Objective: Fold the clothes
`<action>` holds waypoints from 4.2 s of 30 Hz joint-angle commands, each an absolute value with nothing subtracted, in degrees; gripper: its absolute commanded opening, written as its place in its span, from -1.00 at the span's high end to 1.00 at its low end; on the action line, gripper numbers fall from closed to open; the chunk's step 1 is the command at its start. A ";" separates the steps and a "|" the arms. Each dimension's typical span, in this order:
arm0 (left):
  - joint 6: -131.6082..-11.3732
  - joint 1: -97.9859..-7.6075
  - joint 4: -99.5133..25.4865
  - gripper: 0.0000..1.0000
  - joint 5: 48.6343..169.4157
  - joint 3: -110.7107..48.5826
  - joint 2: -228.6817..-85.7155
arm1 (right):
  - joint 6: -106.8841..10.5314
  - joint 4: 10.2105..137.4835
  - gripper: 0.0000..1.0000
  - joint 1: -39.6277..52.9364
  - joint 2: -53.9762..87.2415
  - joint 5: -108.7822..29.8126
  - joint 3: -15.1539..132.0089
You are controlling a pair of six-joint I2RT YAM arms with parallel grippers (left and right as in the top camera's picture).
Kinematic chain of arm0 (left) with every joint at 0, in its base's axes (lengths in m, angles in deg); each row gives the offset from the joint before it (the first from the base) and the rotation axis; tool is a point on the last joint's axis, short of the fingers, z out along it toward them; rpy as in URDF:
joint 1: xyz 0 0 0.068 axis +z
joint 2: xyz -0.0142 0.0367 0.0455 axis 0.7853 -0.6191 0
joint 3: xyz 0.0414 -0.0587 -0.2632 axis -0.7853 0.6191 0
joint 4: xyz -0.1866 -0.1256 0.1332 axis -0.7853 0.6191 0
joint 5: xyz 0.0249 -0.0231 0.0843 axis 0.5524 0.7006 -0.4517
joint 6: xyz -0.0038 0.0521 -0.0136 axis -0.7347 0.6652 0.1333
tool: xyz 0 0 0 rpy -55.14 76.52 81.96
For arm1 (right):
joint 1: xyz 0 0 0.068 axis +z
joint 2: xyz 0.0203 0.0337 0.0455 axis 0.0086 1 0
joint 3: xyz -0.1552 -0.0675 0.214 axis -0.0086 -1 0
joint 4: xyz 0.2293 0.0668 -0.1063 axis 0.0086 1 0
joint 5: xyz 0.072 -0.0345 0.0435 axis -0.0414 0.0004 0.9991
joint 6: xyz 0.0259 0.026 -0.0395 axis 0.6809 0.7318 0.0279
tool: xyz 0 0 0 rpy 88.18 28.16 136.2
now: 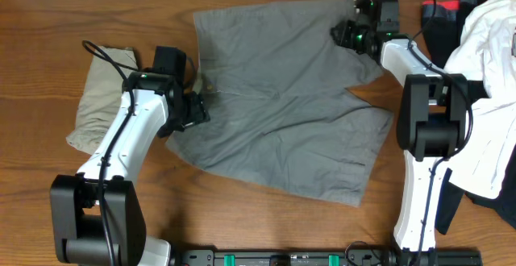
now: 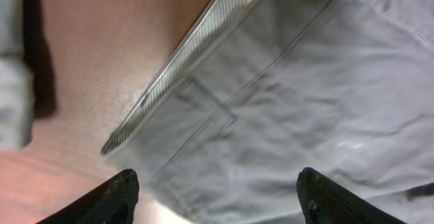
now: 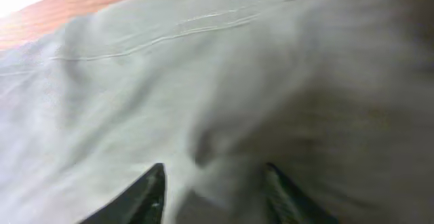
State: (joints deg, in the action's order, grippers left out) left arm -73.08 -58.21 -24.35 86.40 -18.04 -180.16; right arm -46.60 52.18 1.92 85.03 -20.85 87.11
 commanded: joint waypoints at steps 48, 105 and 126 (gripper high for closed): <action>-62.50 -58.03 -28.67 -0.54 92.33 -12.16 -188.53 | -48.66 96.39 0.67 -10.16 61.47 -45.68 59.33; -67.31 -51.82 -39.12 0.88 84.76 -14.15 -196.77 | -55.98 90.93 0.35 -5.79 51.61 -23.87 44.32; -67.28 -51.80 -39.14 0.88 84.79 -14.15 -196.77 | -62.43 94.69 0.23 -9.14 51.48 -29.14 45.96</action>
